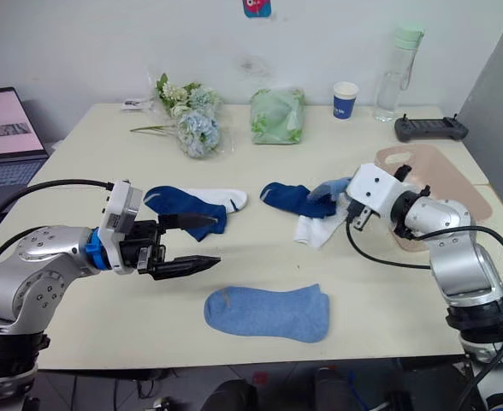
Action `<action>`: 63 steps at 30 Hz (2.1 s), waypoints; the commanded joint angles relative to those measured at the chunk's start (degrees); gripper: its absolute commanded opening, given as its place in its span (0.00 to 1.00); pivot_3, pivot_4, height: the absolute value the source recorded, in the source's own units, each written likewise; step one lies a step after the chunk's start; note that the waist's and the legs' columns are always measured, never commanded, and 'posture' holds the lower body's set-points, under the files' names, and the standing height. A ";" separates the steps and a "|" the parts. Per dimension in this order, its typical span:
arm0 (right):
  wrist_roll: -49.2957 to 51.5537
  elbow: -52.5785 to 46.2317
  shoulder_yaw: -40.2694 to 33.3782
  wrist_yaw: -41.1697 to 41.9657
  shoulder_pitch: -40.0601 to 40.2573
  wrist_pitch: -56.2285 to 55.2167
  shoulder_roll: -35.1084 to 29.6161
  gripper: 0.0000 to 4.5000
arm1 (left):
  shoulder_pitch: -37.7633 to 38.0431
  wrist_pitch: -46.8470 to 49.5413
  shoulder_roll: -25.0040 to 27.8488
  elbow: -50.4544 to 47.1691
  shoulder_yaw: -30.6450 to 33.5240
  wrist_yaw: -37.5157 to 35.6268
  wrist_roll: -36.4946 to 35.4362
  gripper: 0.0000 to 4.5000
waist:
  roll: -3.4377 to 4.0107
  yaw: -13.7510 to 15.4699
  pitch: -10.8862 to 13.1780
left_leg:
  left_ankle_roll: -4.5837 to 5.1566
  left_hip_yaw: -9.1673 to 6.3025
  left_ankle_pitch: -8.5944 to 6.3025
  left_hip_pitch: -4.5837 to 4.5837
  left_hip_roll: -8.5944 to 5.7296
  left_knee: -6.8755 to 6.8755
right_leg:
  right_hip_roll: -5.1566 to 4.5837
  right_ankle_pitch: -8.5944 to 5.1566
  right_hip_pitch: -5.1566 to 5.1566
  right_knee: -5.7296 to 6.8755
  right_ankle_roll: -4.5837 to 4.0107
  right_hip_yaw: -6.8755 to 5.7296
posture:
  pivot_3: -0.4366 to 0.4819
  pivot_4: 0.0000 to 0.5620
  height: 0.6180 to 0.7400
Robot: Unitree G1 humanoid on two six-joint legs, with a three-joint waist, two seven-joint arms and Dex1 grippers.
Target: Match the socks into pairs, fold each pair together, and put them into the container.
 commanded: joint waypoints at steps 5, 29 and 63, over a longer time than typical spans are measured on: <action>14.34 -14.05 0.18 1.61 -4.15 17.91 7.23 0.00 | 2.10 -1.72 2.99 2.55 3.41 -1.40 1.42 1.00 | 0.01 0.40 0.00 | 0.00 -0.07 0.00 0.01 -0.02 0.01 | -0.03 0.00 0.04 -0.01 0.00 -0.07 | 0.48 0.27 1.00; 29.52 -6.93 -13.97 -21.22 5.47 54.26 26.72 0.00 | 6.46 -2.73 4.41 3.21 2.99 -4.22 2.86 1.00 | 0.02 0.08 0.01 | 0.00 0.02 0.00 -0.03 -0.10 -0.06 | -0.10 0.00 -0.13 0.03 -0.01 0.02 | 0.48 0.27 1.00; 23.98 -17.25 -8.52 -19.75 25.22 24.56 9.53 0.99 | -15.81 12.30 -15.33 23.56 -13.20 16.52 13.00 1.00 | 0.01 0.26 0.02 | 0.00 -0.03 0.00 -0.03 -0.15 0.02 | 0.00 0.00 0.01 -0.01 0.04 -0.01 | 0.48 0.27 1.00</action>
